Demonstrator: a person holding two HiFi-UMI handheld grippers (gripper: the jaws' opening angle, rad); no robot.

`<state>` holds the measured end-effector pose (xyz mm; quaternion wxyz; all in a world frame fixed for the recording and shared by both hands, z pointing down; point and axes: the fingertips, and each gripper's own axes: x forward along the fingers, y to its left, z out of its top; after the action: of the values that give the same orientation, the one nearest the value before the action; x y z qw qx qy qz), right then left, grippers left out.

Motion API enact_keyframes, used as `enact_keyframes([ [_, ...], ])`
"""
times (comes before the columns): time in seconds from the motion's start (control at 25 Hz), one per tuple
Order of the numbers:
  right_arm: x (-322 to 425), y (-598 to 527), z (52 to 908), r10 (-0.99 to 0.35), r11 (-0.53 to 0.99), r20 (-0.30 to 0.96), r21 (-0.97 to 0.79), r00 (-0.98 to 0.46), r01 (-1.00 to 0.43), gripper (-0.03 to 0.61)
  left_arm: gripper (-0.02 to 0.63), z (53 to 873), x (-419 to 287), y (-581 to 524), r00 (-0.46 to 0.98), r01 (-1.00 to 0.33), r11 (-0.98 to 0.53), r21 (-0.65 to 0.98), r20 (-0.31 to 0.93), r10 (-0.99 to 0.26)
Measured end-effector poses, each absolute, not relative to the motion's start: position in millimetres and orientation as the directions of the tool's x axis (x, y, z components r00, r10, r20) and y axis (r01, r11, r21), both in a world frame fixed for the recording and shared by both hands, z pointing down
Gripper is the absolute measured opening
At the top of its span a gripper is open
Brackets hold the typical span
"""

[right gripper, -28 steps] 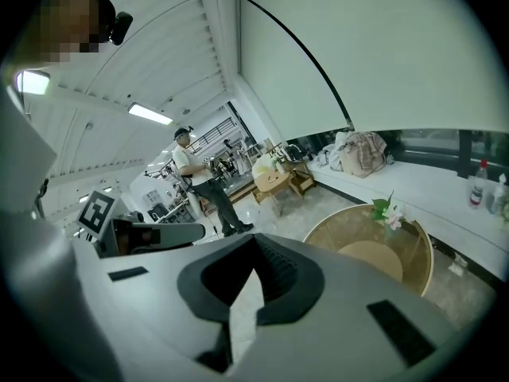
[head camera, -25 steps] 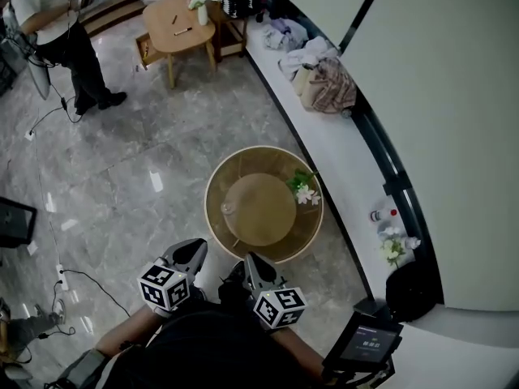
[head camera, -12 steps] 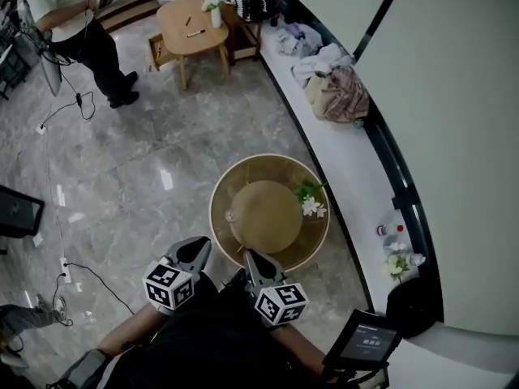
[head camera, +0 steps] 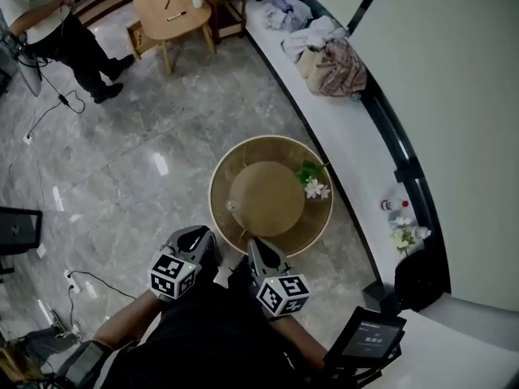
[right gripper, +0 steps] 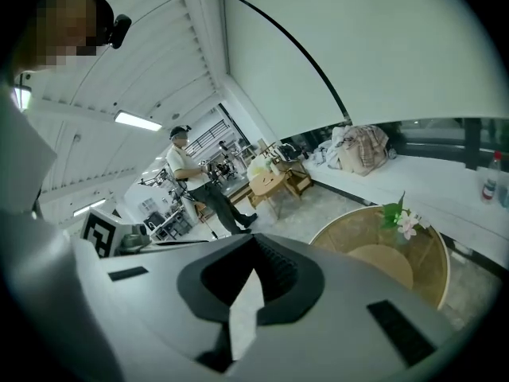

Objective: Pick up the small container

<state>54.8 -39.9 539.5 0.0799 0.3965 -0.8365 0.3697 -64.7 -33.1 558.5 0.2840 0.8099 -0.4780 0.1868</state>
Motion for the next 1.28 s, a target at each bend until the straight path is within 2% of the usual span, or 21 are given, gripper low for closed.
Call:
enact_keyframes([
  [0.2, 65, -52, 570, -0.634, 0.354, 0.466, -0.535, -0.618, -0.767, -0.003, 0.015, 606, -84, -63, 0.445, -0.889, -0.404, 0.214, 0.609, -0.657],
  [0.44, 79, -52, 630, -0.646, 0.256, 0.540, -0.513, -0.539, -0.820, -0.003, 0.017, 684, -75, -77, 0.485, -0.832, -0.536, 0.140, 0.651, -0.583],
  [0.68, 86, -57, 678, -0.635, 0.204, 0.578, -0.515, -0.513, -0.833, -0.003, 0.021, 759, -63, -97, 0.494, -0.812, -0.562, 0.159, 0.701, -0.514],
  [1.0, 104, -59, 728, -0.633, 0.129, 0.611, -0.522, -0.476, -0.843, -0.003, 0.026, 810, -38, -115, 0.542, -0.772, -0.622, 0.128, 0.643, -0.541],
  [1.08, 105, -58, 734, -0.632, 0.114, 0.614, -0.530, -0.473, -0.840, -0.003, 0.048, 823, -33, -115, 0.552, -0.761, -0.637, 0.124, 0.639, -0.535],
  [1.28, 109, -56, 747, -0.624, 0.089, 0.620, -0.547, -0.475, -0.832, -0.003, 0.159, 869, -27, -115, 0.514, -0.754, -0.650, 0.093, 0.701, -0.495],
])
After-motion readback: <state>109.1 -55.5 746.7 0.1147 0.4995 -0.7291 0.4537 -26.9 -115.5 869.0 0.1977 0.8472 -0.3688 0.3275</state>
